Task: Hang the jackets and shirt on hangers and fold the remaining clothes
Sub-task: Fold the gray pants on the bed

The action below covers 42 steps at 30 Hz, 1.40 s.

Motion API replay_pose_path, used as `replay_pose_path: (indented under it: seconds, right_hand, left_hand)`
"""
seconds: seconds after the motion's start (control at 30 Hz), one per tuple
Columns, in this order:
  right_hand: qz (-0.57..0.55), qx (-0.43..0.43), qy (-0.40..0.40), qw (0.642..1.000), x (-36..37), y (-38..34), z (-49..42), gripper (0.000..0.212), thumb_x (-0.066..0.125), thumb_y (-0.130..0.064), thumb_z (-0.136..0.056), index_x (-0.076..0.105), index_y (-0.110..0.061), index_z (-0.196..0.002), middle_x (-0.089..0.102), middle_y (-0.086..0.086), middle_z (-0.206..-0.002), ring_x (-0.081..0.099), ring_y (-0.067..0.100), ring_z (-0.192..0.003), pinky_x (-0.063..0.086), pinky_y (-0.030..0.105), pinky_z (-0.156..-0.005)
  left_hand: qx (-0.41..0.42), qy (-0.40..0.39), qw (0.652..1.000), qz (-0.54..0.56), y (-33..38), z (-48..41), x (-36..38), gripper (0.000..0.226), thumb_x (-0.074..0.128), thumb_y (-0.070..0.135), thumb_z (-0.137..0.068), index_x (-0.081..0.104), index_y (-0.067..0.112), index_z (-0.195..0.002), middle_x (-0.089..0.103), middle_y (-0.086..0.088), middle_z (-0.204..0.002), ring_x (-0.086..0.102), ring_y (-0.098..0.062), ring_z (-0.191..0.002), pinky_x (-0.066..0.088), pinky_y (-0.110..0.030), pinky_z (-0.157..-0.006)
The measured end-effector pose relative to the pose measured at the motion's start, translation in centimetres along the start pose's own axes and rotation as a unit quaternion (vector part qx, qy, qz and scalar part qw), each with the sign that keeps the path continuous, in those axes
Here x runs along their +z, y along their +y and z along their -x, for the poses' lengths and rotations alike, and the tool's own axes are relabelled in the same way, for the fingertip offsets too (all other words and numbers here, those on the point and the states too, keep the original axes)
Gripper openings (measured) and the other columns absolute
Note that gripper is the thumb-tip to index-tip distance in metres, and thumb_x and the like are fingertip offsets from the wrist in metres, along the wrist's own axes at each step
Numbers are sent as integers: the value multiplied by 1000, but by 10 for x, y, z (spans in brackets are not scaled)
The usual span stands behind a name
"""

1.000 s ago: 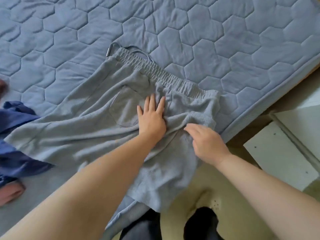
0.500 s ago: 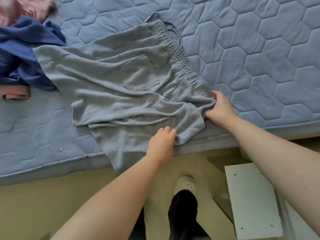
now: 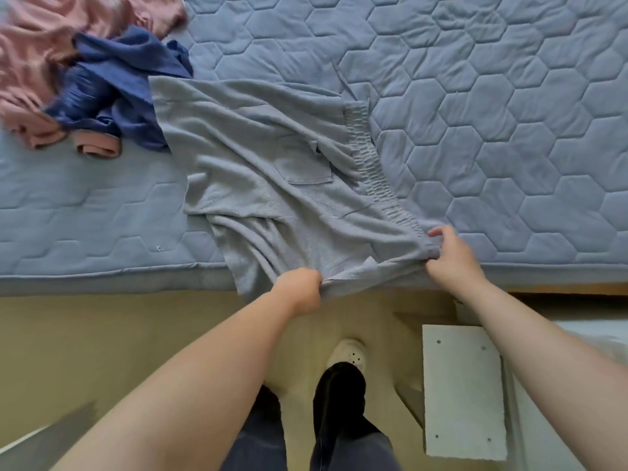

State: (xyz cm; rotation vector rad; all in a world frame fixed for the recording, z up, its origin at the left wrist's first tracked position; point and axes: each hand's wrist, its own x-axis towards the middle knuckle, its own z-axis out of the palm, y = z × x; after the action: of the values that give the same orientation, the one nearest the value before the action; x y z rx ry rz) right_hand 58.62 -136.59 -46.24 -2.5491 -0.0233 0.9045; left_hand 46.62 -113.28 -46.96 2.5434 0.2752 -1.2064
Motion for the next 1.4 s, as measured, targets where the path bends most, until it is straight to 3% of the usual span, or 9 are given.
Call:
replay_pose_path:
  seconds: [0.17, 0.27, 0.4, 0.53, 0.73, 0.9, 1.0, 1.2, 1.4]
  right_hand:
    - [-259, 50, -19, 964, -5, -10, 15, 44, 58, 6, -85, 49, -8, -125, 59, 12, -106, 54, 20, -95, 42, 20, -69]
    - [-221, 101, -50, 969, -6, -8, 17, 46, 63, 4, -83, 53, -5, -128, 59, 14, -117, 52, 22, -106, 39, 26, -85]
    - [-85, 97, -45, 991, 3, -9, 13, 39, 64, -2, -81, 59, -5, -120, 63, 15, -117, 57, 31, -107, 46, 38, -93]
    - [31, 67, -2, 997, 29, -24, 7, 31, 62, -27, -81, 53, -16, -109, 61, 15, -111, 56, 36, -103, 46, 45, -91]
    - [33, 38, 30, 998, 60, -25, 6, 18, 57, -19, -84, 53, -12, -100, 62, 15, -106, 56, 37, -101, 45, 47, -92]
    - [-5, 119, 139, 983, 49, -17, 8, 18, 50, -20, -95, 52, -7, -108, 60, 18, -112, 54, 39, -105, 43, 41, -84]
    - [-18, 180, 128, 975, 37, -21, 4, 26, 50, -18, -93, 55, -2, -113, 57, 22, -118, 50, 40, -111, 41, 42, -90]
    - [-116, 296, 68, 946, 24, -27, 9, 37, 47, -13, -89, 53, 3, -122, 58, 16, -124, 57, 34, -104, 46, 37, -87]
    - [-166, 216, 170, 947, 22, -51, 33, 17, 54, -17, -88, 59, -4, -96, 57, 13, -94, 59, 33, -98, 46, 37, -79]
  left_hand:
    - [18, 67, 997, 20, -24, 16, 37, 24, 44, 13, -89, 62, 14, -105, 58, -4, -113, 47, -26, -109, 41, -32, -84]
    - [-36, 92, 989, 112, -39, 24, 59, 43, 46, 13, -89, 53, 21, -131, 45, 0, -138, 37, -22, -127, 36, -35, -101]
    - [-233, 249, 867, 363, -43, 30, 58, 56, 54, 5, -83, 41, 13, -137, 34, -6, -143, 35, -25, -130, 33, -37, -106]
    - [-315, 266, 768, 490, -69, 17, 63, 72, 53, 2, -81, 26, 11, -147, 27, -8, -152, 28, -28, -138, 26, -37, -113]
    - [-300, 284, 702, 580, -83, 11, 81, 11, 65, 10, -85, 56, 10, -91, 60, -9, -89, 56, -22, -83, 43, -30, -76]
    - [-383, 286, 653, 588, -108, 41, 106, 31, 58, 11, -88, 43, 12, -61, 45, -4, -64, 43, -23, -72, 34, -29, -66]
    - [-404, 215, 670, 585, -128, 60, 106, 6, 56, 9, -91, 61, 6, -90, 55, -10, -85, 48, -23, -82, 38, -29, -74]
    - [-380, 156, 680, 607, -131, 77, 90, 27, 55, 10, -94, 58, 2, -120, 58, -17, -115, 55, -33, -104, 43, -39, -95]
    - [-292, 207, 746, 561, -98, 90, 53, 29, 56, 28, -91, 53, 10, -68, 49, -4, -69, 43, -21, -67, 32, -30, -56]
